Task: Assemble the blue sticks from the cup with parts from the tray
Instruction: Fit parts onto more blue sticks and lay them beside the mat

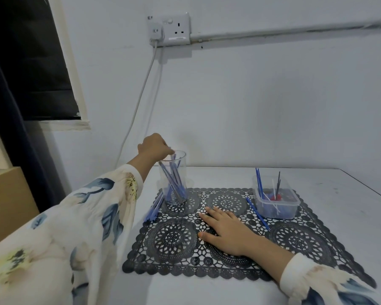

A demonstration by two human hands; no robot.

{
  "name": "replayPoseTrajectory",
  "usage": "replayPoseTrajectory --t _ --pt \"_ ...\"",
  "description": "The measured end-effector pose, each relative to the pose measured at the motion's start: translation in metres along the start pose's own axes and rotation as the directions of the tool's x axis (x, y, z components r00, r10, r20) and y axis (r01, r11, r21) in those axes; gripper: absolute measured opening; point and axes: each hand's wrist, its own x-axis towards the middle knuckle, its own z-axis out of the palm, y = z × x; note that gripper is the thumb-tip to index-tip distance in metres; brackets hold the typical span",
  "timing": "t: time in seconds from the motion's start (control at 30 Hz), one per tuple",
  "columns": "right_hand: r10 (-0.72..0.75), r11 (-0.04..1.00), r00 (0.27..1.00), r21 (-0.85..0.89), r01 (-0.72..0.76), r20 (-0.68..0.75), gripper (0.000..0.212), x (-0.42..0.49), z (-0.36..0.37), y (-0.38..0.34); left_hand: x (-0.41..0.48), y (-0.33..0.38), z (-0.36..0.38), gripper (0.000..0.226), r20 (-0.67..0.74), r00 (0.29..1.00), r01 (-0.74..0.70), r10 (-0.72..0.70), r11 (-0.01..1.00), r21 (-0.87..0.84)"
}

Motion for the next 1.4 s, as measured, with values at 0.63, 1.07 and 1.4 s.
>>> replayPoseTrajectory --t 0.63,1.07,1.4 --pt "0.011 1.0 1.0 0.004 -0.011 -0.001 0.065 -0.001 -0.001 -0.002 -0.109 0.003 0.026 0.028 -0.507 0.625 -0.742 0.593 0.653 -0.151" --pt "0.036 0.994 0.959 0.11 -0.005 -0.282 0.05 -0.003 -0.006 -0.002 -0.157 -0.031 0.075 0.022 -0.29 0.797 -0.599 0.529 0.754 -0.27" --pt "-0.113 0.989 0.827 -0.144 0.039 -0.55 0.037 -0.002 -0.012 0.0 -0.161 -0.035 0.078 0.019 -0.125 0.803 -0.59 0.583 0.746 -0.308"
